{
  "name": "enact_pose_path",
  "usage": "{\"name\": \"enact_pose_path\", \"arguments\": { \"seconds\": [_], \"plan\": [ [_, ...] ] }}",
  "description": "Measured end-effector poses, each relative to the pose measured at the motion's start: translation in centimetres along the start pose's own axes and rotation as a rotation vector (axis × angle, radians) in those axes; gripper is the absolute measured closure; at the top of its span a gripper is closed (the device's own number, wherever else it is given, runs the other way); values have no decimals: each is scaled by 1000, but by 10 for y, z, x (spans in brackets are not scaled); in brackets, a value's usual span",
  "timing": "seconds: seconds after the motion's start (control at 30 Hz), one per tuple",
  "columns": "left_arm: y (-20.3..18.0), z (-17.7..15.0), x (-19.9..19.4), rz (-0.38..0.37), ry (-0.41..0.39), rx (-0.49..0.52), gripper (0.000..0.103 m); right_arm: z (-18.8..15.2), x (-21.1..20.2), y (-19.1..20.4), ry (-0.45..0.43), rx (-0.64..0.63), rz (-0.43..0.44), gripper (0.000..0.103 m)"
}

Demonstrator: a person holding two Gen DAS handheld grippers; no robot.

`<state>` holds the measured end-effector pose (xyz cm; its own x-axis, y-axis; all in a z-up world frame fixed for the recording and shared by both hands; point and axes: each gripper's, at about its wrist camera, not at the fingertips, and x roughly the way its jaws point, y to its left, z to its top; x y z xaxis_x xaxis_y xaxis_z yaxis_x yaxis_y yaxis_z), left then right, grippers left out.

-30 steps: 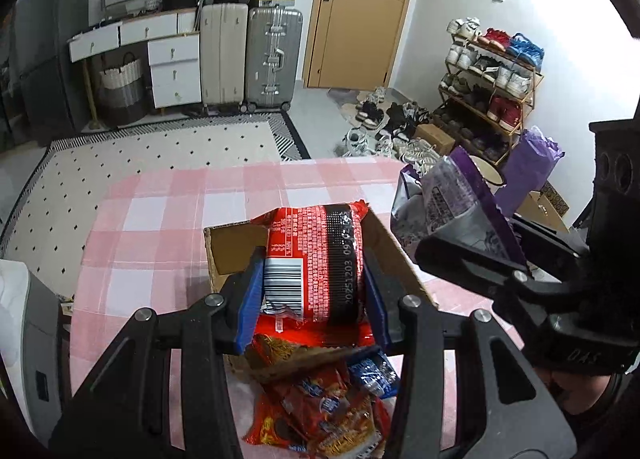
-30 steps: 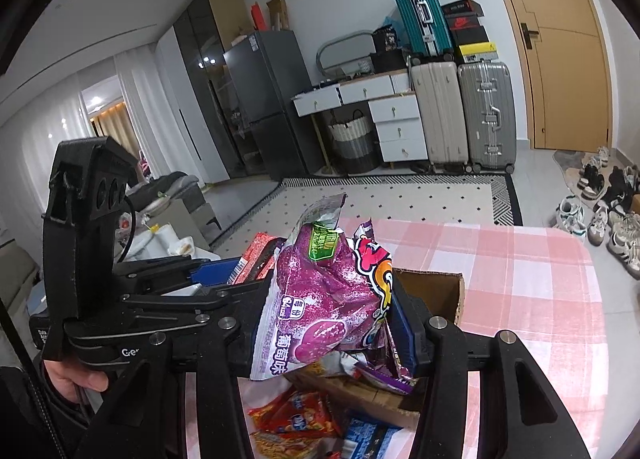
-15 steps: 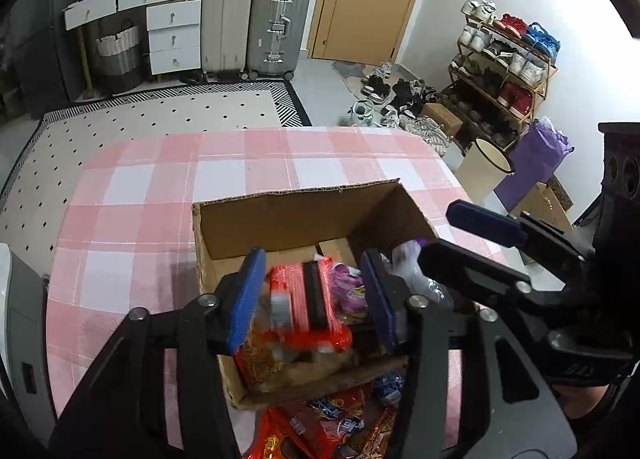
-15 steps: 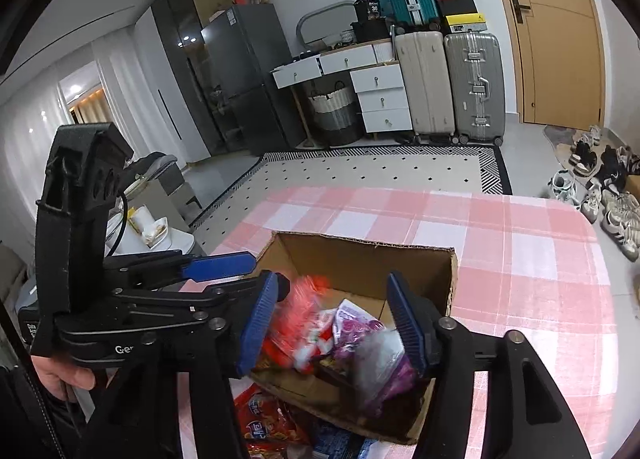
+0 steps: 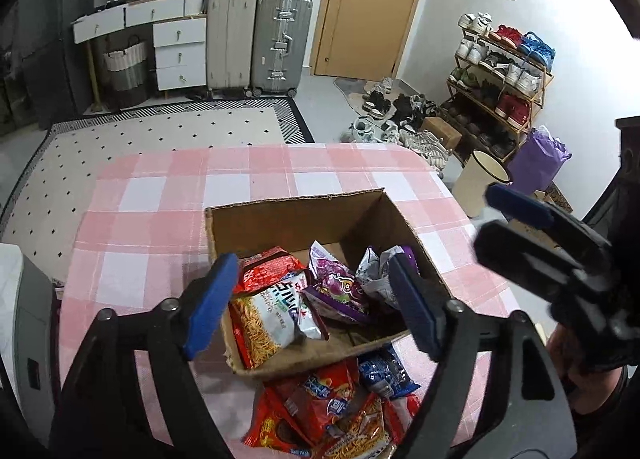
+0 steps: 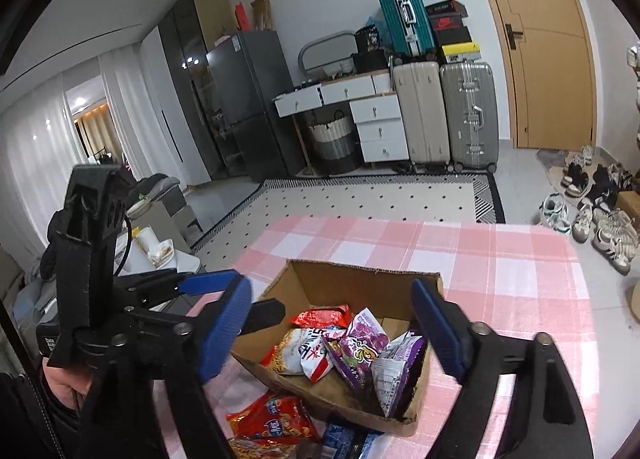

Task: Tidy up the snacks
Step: 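Lift both open grippers away from the box toward the remaining snacks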

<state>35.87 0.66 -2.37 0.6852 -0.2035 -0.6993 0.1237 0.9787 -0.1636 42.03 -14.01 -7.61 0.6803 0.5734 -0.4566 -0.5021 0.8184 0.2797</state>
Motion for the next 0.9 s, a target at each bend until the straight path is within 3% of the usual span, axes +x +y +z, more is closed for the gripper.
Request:
{"name": "enact_pose_path", "arguments": {
  "seconds": [0.17, 0.47, 0.6, 0.9],
  "plan": [
    [-5, -11, -26, 10, -30, 14, 22, -2, -26, 9, -41, -6, -18, 6],
    [-17, -34, -74, 25, -74, 32, 15, -16, -65, 31, -65, -13, -27, 5],
    [-22, -46, -94, 27, -94, 35, 1, -25, -85, 39, -84, -16, -39, 1],
    [-29, -84, -151, 30, -141, 30, 1, -50, -130, 57, -110, 0, -51, 1]
  ]
}}
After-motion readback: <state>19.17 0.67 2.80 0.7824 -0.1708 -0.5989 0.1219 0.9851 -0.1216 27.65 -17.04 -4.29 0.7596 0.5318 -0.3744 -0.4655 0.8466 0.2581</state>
